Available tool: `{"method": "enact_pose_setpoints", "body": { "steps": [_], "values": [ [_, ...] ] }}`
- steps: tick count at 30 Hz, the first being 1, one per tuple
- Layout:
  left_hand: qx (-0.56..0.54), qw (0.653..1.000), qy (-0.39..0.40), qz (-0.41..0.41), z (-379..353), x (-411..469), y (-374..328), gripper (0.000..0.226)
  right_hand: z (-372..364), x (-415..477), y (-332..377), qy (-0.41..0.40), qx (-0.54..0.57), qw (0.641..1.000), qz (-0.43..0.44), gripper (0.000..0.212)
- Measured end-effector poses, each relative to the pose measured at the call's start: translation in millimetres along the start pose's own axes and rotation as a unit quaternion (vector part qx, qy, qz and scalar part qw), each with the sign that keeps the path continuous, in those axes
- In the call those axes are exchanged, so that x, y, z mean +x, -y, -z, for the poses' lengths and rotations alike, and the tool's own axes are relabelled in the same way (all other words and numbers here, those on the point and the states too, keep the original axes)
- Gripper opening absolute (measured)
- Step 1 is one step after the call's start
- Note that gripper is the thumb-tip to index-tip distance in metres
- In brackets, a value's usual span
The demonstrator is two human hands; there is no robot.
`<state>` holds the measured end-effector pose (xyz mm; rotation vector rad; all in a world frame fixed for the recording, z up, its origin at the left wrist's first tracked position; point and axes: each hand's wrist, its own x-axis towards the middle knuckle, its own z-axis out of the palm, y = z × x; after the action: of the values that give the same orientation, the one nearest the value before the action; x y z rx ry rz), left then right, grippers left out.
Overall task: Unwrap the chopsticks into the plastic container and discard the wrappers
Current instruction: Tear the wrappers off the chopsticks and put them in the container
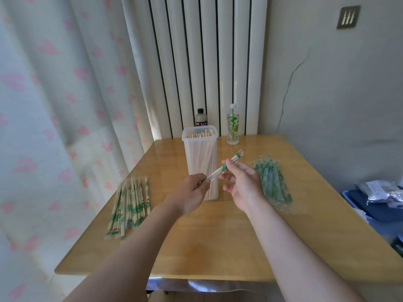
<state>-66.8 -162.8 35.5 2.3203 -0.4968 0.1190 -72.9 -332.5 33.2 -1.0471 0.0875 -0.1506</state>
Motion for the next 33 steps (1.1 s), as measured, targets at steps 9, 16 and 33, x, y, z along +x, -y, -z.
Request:
{"method": "enact_pose_setpoints", "body": {
  "steps": [9, 16, 33],
  "values": [
    [0.012, 1.000, 0.001, 0.003, 1.1, -2.3, 2.1, 0.035, 1.3, 5.6, 10.0, -0.046, 0.025, 0.999, 0.008, 0.010],
    [-0.015, 1.000, -0.015, -0.010, -0.3, 2.6, -6.7, 0.032, -6.4, -1.5, -2.4, -0.011, -0.008, 1.000, -0.009, 0.013],
    [0.005, 1.000, -0.006, 0.007, 3.5, -1.6, 5.4, 0.034, -3.0, -2.2, 0.0, -0.016, 0.008, 1.000, -0.006, 0.011]
  ]
}}
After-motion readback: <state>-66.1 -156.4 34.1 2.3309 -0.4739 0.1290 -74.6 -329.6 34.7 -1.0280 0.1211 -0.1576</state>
